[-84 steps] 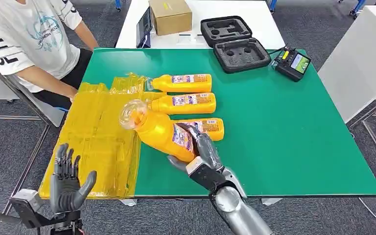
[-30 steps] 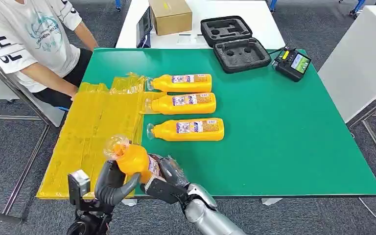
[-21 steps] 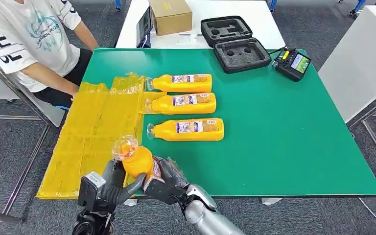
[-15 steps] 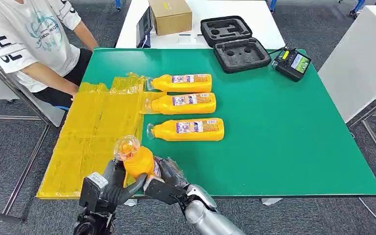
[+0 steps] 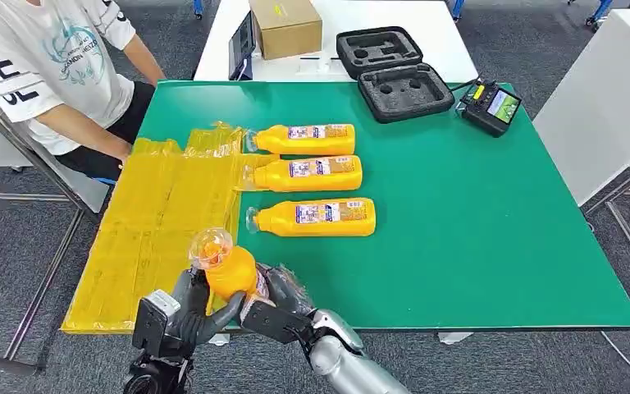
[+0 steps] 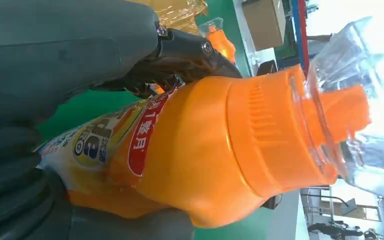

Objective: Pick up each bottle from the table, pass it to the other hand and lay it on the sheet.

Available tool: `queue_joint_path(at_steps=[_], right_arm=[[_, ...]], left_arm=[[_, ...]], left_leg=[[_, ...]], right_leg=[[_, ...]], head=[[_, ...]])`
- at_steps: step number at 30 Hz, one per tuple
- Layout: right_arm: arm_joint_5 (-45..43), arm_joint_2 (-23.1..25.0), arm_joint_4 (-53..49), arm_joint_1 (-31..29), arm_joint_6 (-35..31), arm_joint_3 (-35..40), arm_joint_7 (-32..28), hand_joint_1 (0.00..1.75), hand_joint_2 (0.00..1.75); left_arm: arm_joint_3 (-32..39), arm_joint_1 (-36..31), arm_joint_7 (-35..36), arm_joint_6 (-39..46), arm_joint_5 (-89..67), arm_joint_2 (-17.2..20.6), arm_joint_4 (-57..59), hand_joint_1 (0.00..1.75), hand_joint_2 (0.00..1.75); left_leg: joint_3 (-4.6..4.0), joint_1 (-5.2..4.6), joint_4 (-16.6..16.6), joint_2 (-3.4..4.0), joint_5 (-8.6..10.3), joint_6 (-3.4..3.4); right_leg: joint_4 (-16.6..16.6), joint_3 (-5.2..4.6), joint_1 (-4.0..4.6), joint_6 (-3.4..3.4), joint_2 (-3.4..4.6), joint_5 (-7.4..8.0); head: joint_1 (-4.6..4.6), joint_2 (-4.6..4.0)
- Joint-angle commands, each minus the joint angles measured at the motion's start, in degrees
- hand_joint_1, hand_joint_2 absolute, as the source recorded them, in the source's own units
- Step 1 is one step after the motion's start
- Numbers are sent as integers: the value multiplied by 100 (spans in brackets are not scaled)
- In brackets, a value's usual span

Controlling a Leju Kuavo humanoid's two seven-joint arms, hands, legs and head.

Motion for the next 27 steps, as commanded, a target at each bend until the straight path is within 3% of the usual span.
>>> queue_joint_path(at_steps=[1, 2, 9, 17, 25, 26, 27], right_arm=[[53, 45, 74, -169, -136, 281, -287, 0, 175], [16, 33, -75, -113, -221, 263, -409, 0, 0], [-862, -308, -1696, 342, 666, 331, -822, 0, 0], [-1502, -501, -2530, 415, 1234, 361, -822, 0, 0], [-2387, -553, -3808, 487, 808, 285, -822, 0, 0], [-2483, -500, -3755, 478, 669, 188, -822, 0, 175], [-2501, -512, -3756, 472, 661, 197, -822, 0, 175]], left_arm=[[374, -64, 136, 84, 353, -17, 342, 175, 175], [412, -85, 120, 107, 401, -15, 356, 175, 175], [704, -210, 28, 292, 781, 31, 450, 175, 175], [996, -262, -36, 411, 1063, 99, 418, 175, 175], [1456, -452, -317, 720, 1218, 304, -39, 175, 175], [1541, -596, -347, 747, 1215, 394, -235, 175, 175], [1580, -636, -315, 723, 1208, 406, -297, 175, 175]], left_leg=[[35, 3, -4, 8, -15, -9], [49, 4, -7, 9, -20, -11], [17, 0, -6, -7, -2, -5], [28, 2, -7, -14, -5, -7], [5, 2, 3, -6, -3, -6], [17, 7, 7, -11, -11, -10], [6, 7, 6, -8, -5, -8]], right_leg=[[-1, 30, 2, -7, 17, -12], [-4, 42, 3, -9, 20, -17], [-4, 13, 0, -4, -3, -5], [-5, 26, 2, -5, -7, -10], [4, 0, 2, -5, -1, -5], [9, 13, 6, -9, -2, -14], [5, 3, 7, -7, -2, -7]], head=[[0, 0], [2, 0], [0, 0], [0, 0], [0, 0], [0, 0], [0, 0]])
